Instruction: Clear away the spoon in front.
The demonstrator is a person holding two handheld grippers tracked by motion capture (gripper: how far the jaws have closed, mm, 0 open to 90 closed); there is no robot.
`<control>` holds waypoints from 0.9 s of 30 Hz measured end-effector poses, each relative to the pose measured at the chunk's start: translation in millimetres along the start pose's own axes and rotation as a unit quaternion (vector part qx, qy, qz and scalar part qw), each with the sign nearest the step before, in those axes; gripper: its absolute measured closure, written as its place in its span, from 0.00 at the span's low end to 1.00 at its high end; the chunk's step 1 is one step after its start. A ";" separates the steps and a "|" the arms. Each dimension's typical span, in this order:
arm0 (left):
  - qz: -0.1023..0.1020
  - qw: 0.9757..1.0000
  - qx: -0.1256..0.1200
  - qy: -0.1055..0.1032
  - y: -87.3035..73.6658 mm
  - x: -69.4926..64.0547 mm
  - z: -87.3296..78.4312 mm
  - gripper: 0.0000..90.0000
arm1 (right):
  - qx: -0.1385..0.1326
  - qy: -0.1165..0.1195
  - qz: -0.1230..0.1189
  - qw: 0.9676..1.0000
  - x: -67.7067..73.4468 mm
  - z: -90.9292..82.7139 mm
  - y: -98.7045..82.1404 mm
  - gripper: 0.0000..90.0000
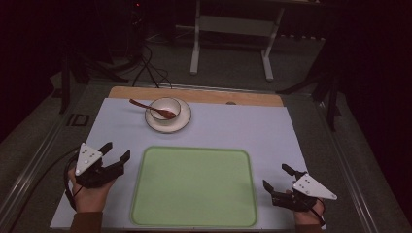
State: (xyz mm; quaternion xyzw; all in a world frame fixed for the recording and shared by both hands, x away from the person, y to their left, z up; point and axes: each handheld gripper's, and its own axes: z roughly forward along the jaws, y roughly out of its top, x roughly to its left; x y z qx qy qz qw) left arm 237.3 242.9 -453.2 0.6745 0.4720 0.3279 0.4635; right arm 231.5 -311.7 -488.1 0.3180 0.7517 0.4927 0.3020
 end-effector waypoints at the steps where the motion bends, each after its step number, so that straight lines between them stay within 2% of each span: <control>1: 0.003 1.000 0.001 0.000 2.2 -0.1 2.7 0.37 | 0.000 0.000 0.000 1.000 0.1 0.0 0.1 0.15; 16: -0.003 1.000 0.009 0.001 28.3 5.5 44.1 0.37 | -0.002 -0.001 0.002 1.000 -0.4 -1.1 0.2 0.15; 27: -0.010 1.000 0.028 -0.004 34.5 12.2 67.4 0.37 | -0.003 0.000 0.002 1.000 -0.3 -1.2 0.2 0.15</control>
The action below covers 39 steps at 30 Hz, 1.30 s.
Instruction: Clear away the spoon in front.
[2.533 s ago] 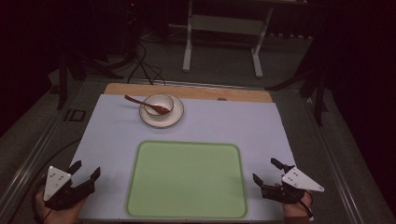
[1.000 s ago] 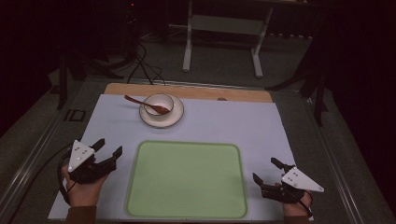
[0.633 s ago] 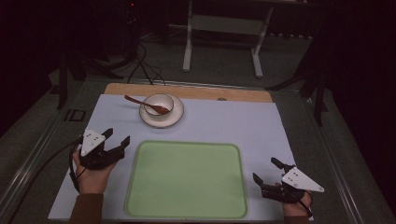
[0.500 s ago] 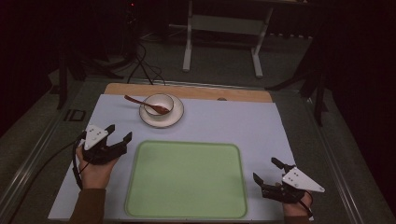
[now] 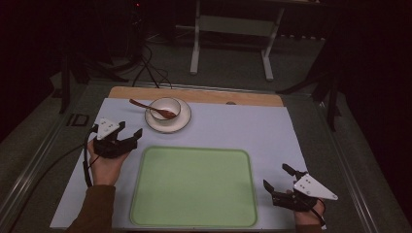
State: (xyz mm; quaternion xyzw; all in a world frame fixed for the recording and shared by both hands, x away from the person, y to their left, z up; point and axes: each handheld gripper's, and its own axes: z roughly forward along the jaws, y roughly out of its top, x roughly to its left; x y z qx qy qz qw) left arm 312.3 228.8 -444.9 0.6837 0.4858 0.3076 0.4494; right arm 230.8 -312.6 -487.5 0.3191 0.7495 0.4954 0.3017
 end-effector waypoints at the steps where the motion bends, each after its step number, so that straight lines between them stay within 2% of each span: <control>1: -0.001 1.000 0.001 0.000 0.7 0.4 2.0 0.37 | 0.000 0.000 0.000 1.000 -0.1 0.0 0.0 0.15; 13: -0.008 1.000 0.016 0.008 14.0 5.3 31.6 0.37 | 0.001 0.001 -0.002 1.000 0.2 0.3 0.2 0.15; 20: -0.017 0.999 0.026 0.010 17.2 7.9 48.2 0.37 | 0.002 0.004 -0.005 1.000 0.3 0.9 0.0 0.15; 28: -0.015 0.999 0.040 0.014 19.4 8.9 67.8 0.37 | 0.001 0.003 -0.006 1.000 0.4 0.8 0.2 0.15; 33: -0.036 0.998 0.038 0.021 21.2 13.8 82.3 0.37 | 0.002 0.007 -0.005 1.000 0.2 1.9 -0.3 0.15; 39: -0.055 0.996 0.056 0.035 19.0 24.7 100.3 0.36 | 0.002 0.007 -0.002 1.000 -0.8 1.3 -0.6 0.15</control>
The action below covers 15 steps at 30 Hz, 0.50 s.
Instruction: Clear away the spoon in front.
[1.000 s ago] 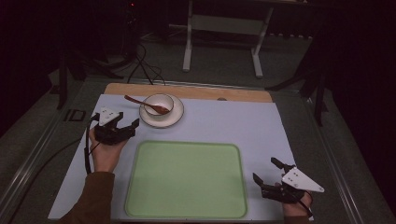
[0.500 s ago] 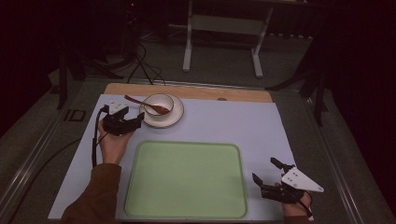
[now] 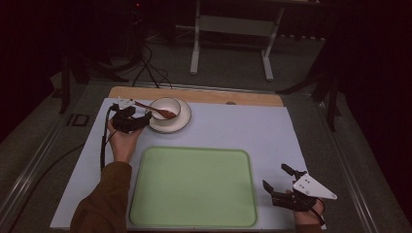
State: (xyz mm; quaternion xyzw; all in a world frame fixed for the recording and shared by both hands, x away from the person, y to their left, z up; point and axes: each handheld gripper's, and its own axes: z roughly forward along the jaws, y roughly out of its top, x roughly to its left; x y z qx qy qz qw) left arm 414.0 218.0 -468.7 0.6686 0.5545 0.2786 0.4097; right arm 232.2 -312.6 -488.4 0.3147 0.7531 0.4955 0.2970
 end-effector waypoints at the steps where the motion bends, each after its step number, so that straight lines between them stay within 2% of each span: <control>1: -0.005 1.000 -0.002 0.001 0.4 0.6 2.4 0.36 | 0.000 -0.001 0.001 1.000 -0.4 0.1 -0.1 0.15; 11: -0.015 1.000 -0.001 0.010 5.7 -2.0 22.5 0.31 | 0.000 0.000 0.001 1.000 -1.6 0.3 -0.8 0.15; 15: -0.024 1.000 0.008 0.017 6.3 -0.2 28.7 0.30 | 0.000 0.000 0.002 1.000 -1.7 0.2 -0.8 0.15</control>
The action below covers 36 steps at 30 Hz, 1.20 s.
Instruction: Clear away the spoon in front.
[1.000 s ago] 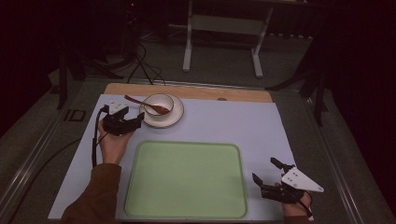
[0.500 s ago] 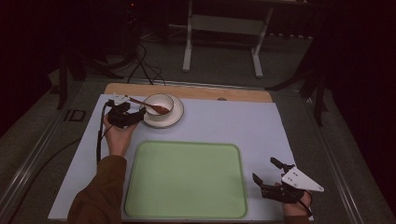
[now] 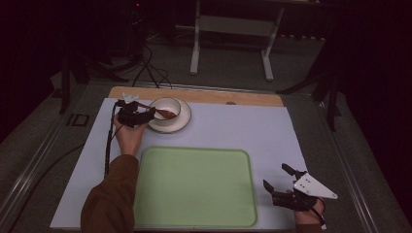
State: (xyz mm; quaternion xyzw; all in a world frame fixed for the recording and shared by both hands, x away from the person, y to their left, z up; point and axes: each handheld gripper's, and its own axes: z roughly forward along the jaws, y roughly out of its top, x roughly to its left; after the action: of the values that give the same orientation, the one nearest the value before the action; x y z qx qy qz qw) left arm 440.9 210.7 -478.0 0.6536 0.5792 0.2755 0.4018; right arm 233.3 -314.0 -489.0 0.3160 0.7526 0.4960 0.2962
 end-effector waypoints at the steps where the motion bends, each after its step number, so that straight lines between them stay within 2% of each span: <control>1: -0.001 1.000 0.002 0.002 0.0 1.0 1.5 0.30 | 0.000 0.000 0.000 1.000 0.0 -0.1 0.0 0.15; 17: -0.048 0.998 0.015 0.025 1.0 5.4 25.1 0.26 | 0.001 -0.001 0.002 1.000 -0.8 0.4 -0.4 0.15; 21: -0.053 0.998 0.023 0.028 3.0 6.2 31.0 0.26 | 0.001 -0.002 0.002 1.000 -1.2 0.7 -0.7 0.15; 26: -0.072 0.997 0.013 0.025 7.2 5.5 34.5 0.26 | 0.003 -0.001 0.003 1.000 -1.5 1.0 -0.8 0.15; 30: -0.065 0.997 0.031 0.036 6.6 2.3 39.4 0.30 | 0.004 0.001 0.002 1.000 -1.2 1.5 -0.7 0.15; 35: -0.069 0.997 0.031 0.031 7.1 -0.6 40.9 0.34 | 0.004 0.000 0.002 1.000 -1.2 1.2 -0.7 0.15; 36: -0.069 0.997 0.030 0.031 7.1 -1.6 41.1 0.38 | 0.004 -0.001 0.002 1.000 -1.3 1.0 -0.6 0.15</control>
State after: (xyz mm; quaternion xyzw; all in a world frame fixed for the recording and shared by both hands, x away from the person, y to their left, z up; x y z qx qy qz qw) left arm 478.4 200.6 -493.4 0.6151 0.6430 0.2495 0.3820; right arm 234.8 -314.6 -489.8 0.3187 0.7541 0.4930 0.2944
